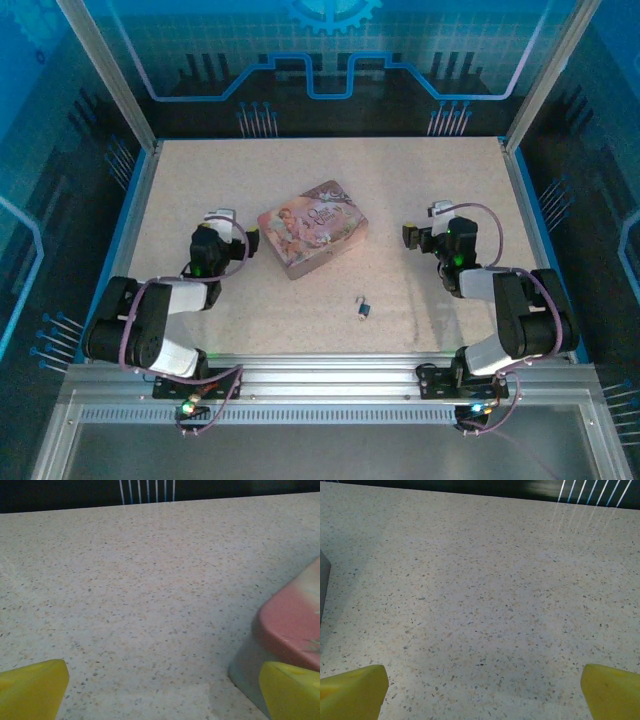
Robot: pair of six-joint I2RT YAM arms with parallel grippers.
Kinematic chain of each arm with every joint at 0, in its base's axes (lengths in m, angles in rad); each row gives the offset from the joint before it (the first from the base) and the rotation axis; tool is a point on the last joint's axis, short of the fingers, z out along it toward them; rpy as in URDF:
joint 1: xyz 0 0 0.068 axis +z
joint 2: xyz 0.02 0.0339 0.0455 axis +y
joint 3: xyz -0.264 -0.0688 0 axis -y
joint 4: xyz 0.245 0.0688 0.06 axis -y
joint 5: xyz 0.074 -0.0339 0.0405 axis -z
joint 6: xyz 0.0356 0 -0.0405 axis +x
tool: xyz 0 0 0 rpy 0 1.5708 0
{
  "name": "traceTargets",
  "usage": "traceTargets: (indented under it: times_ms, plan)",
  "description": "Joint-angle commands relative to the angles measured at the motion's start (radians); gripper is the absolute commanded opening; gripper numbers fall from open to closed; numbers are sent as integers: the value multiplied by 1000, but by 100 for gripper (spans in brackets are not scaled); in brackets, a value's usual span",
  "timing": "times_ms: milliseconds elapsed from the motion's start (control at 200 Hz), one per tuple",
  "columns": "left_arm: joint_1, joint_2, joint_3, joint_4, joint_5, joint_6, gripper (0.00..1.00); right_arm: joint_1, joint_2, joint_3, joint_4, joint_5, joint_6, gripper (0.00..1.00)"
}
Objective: Unlock a padlock with a key
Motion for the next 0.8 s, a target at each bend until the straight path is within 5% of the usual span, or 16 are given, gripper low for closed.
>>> traceTargets:
  times_ms: [0,795]
  plan:
    - [41,23,8,32,34,-58,99,-14,5,-6,33,-1,-13,100]
    - [48,44,37,22,-16,-75,99,-4,7,-2,30,15,-18,100]
